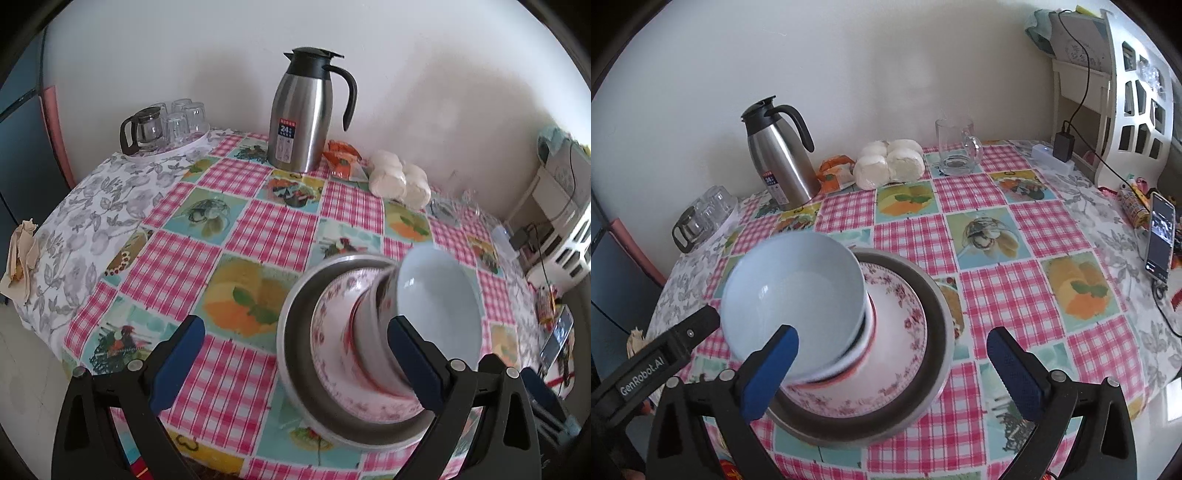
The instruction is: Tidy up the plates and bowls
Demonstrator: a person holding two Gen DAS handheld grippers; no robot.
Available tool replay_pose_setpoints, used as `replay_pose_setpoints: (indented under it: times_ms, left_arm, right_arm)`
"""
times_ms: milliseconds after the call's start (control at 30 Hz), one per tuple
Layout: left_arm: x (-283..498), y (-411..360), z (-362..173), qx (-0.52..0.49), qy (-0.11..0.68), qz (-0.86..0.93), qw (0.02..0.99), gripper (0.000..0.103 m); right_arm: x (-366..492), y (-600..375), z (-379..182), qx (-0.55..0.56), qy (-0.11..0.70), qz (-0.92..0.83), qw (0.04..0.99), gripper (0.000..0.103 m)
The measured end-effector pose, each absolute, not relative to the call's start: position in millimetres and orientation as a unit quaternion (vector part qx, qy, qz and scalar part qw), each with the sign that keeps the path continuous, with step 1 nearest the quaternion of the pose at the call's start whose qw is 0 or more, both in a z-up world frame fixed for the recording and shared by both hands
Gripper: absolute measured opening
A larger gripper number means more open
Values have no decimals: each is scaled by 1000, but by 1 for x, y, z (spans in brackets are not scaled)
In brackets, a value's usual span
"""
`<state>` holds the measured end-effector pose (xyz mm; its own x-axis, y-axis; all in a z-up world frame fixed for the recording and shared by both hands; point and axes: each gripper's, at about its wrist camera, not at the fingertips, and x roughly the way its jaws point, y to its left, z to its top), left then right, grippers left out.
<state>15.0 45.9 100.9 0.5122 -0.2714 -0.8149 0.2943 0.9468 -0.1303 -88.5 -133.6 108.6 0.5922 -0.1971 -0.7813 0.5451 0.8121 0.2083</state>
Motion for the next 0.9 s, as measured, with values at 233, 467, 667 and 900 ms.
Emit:
replay_pose_setpoints:
  times_ms: [233,467,667,900]
  left_arm:
    - [-1,49,86,37,483,-165,859,99]
    - [-18,51,79,47,498,-172,849,99]
    - [-37,43,73,100,494,-157,849,99]
    - [-44,41,73,119,499,-150,845,99]
  right_arm:
    - [-109,-126,96,204,413,-222,859,103]
    - [-126,-127,82,199,432,-233,848,103]
    - [-135,-130,76,197,440,-244,841,103]
    - [-141,-128,71,186,452,-249,836,103]
